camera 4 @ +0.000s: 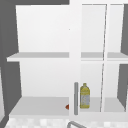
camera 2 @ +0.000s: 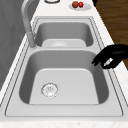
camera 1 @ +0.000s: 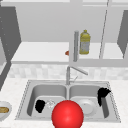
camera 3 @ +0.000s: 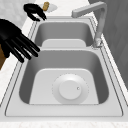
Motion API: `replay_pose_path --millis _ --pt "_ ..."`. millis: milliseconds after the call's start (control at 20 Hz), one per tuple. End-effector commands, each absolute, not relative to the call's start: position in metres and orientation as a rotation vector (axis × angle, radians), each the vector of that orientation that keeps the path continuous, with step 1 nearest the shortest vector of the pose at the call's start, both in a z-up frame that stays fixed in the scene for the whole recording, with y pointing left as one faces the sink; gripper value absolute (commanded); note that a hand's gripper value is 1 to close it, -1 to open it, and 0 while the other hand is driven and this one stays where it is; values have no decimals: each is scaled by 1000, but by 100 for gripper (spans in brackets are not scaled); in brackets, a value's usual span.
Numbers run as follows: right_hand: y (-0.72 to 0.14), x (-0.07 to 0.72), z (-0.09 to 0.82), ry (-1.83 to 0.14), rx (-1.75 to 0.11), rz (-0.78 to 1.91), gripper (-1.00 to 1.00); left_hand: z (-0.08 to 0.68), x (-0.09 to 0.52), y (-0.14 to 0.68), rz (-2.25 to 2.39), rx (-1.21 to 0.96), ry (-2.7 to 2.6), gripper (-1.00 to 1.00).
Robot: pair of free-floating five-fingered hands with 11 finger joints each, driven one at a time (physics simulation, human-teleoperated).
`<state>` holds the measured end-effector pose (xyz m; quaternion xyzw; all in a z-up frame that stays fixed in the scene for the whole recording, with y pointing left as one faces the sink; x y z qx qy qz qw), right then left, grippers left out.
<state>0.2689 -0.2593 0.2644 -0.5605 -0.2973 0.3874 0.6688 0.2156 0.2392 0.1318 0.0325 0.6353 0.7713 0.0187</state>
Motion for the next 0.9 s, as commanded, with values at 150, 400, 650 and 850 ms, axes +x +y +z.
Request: replay_pose_path --millis 150,400,650,850 --pt "-280 248 257 -734 -1214 951 -100 132 216 239 2395 101 1973 0" --pt "-297 233 255 -769 -1178 972 -100 132 216 239 2395 101 1973 0" --pt "-306 234 253 -752 -1193 927 -100 132 216 239 2395 101 1973 0" --pt "-305 231 254 -745 -1209 941 -100 132 216 239 2395 101 1973 0"
